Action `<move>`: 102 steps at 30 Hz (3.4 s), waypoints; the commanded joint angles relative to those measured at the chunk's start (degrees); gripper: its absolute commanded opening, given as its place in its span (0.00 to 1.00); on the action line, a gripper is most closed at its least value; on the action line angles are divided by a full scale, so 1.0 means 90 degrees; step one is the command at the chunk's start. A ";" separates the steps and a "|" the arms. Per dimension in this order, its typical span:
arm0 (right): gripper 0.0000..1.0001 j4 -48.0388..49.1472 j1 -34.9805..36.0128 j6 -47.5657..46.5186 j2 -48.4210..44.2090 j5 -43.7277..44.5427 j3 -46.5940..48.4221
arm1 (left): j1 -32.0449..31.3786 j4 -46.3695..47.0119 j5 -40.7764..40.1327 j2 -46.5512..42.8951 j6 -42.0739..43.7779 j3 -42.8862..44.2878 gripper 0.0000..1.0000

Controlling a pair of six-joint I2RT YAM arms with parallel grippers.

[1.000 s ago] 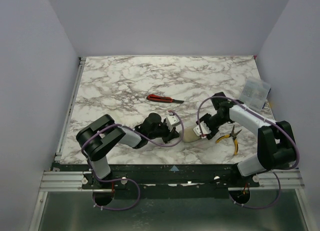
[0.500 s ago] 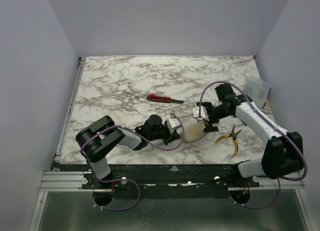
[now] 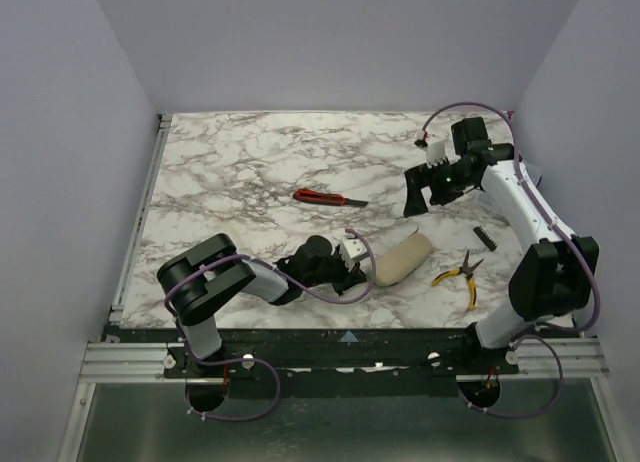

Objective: Open the umbrella

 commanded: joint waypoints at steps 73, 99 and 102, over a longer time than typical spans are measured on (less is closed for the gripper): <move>0.90 0.0585 0.0080 0.4381 0.1963 0.0053 -0.0735 | -0.0367 0.0263 -0.0631 0.0198 -0.0024 0.0403 0.00; 0.00 0.1566 0.0085 0.2984 0.2392 0.0731 -0.0827 | 0.0950 -0.0224 -0.0254 -0.0082 -0.1282 0.0281 0.00; 0.00 0.1552 0.0084 0.2651 0.2435 0.0456 -0.0757 | 0.0949 -0.0138 -0.0205 -0.0153 -0.0993 0.0191 0.00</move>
